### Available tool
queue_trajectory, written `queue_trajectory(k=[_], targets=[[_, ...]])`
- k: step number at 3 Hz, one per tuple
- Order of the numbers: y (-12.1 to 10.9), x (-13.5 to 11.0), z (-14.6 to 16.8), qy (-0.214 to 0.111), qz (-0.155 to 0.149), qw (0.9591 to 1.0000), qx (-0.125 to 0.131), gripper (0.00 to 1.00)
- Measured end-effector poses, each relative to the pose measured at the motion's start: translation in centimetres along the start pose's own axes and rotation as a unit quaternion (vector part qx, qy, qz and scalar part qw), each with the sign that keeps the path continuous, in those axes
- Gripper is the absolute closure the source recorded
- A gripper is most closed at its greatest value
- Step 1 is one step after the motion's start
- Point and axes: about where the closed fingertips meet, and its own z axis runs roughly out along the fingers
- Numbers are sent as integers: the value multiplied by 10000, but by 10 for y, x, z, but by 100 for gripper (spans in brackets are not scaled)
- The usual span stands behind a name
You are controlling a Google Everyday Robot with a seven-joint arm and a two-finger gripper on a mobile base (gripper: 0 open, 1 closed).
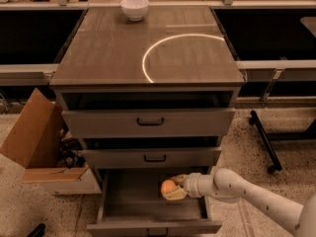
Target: Place orange into bottom drawer
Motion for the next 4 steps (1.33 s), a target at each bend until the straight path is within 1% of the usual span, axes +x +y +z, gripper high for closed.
queue_trajectory(k=[1, 2, 4], targets=[[-8, 17, 13, 47, 166, 9998, -19, 100], [-16, 45, 28, 211, 472, 9987, 38, 100], [-22, 74, 41, 405, 829, 9956, 142, 100]])
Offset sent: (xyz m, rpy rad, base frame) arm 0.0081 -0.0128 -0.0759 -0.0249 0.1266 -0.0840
